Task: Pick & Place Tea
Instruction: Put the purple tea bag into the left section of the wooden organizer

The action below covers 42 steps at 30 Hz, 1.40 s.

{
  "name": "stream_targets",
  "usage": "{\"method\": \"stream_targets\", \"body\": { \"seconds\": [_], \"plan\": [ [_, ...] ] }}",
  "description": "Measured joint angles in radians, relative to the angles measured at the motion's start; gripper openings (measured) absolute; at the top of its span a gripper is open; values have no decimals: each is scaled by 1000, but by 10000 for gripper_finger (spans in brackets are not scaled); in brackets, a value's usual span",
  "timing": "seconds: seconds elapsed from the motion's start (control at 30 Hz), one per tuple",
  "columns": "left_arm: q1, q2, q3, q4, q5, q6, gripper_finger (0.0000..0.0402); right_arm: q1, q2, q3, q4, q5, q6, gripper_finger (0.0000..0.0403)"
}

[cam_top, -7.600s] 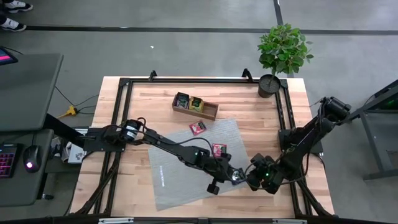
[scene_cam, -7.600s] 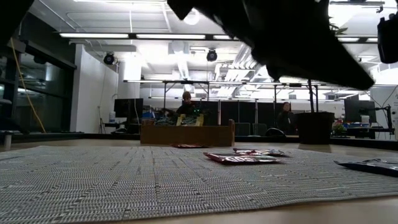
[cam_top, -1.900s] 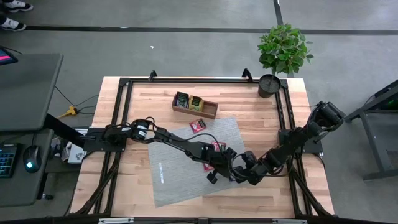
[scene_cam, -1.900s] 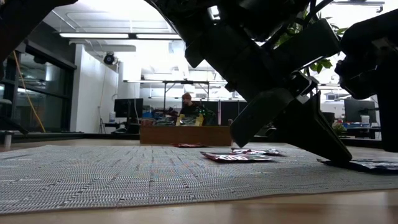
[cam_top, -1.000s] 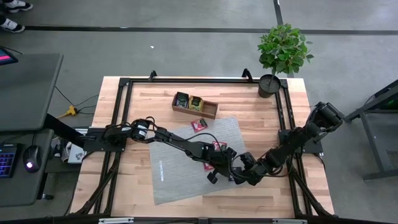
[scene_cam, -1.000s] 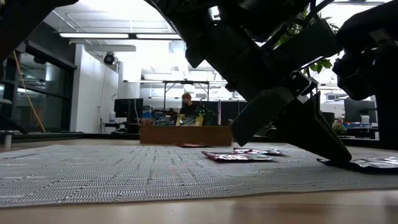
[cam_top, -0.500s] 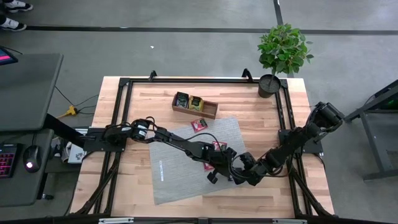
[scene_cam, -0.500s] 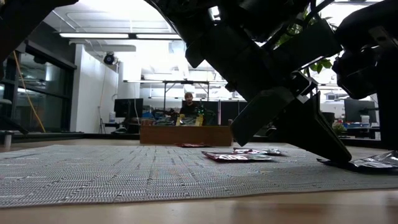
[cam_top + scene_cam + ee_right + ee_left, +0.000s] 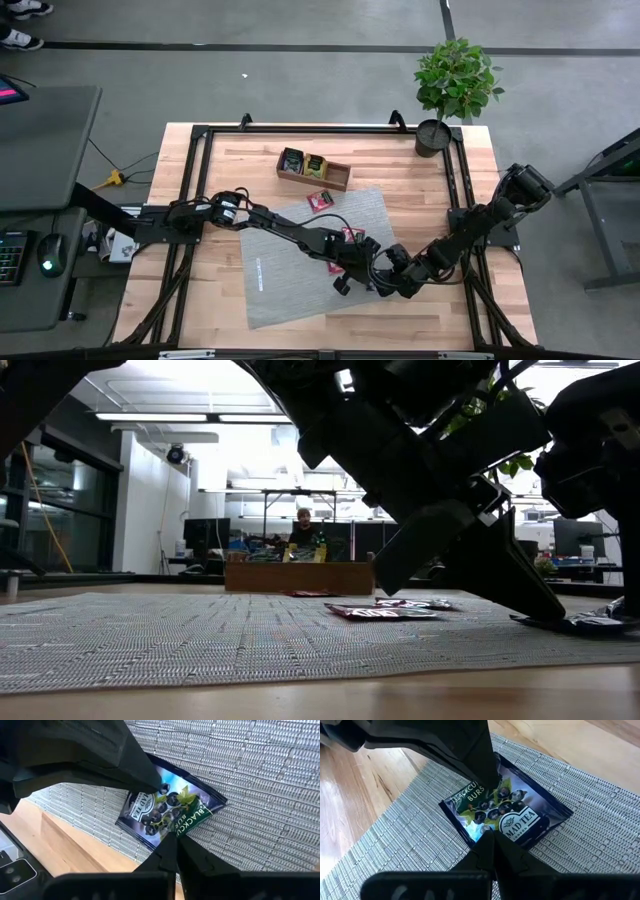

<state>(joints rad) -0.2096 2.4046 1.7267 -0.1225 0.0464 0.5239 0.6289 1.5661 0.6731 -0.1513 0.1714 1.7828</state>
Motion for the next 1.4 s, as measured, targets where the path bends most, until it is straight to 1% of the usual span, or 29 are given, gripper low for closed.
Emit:
{"method": "stream_targets", "body": {
  "seconds": [0.17, 0.37, 0.63, 0.7, 0.83, 0.97, 1.07, 1.13, 1.27, 1.33, 1.4],
  "plan": [
    [0, -2, -1, 12, -4, 2, 1, 0, 0, 0, -9, -2, -11, 2],
    [1, -38, -2, 5, -10, 3, 1, -1, 0, 0, -20, 7, -37, 1],
    [3, -73, -2, -57, -29, 3, 1, 0, 0, 0, -26, 3, -103, 1],
    [3, -73, 20, -107, -29, 3, 1, 0, 0, 0, -26, 2, -123, 0],
    [3, -74, 99, -262, -25, 3, 1, 0, -1, 0, -24, 3, -182, 0],
    [8, -75, 173, -393, -16, 20, 1, 0, -6, 0, -25, -2, -274, 0],
    [21, -76, 220, -477, -7, 28, 1, 0, -21, 0, -29, -14, -374, 0],
    [34, -77, 242, -521, 46, 31, 1, 0, -47, 0, -44, -17, -436, 0],
    [67, -88, 248, -579, 216, 57, 1, -13, -126, 0, -137, -6, -532, 0],
    [79, -111, 236, -600, 263, 64, 1, -22, -176, 6, -207, 6, -573, 0],
    [93, -118, 233, -585, 284, 68, 1, -32, -223, 30, -305, 22, -621, 0]
  ]
}}
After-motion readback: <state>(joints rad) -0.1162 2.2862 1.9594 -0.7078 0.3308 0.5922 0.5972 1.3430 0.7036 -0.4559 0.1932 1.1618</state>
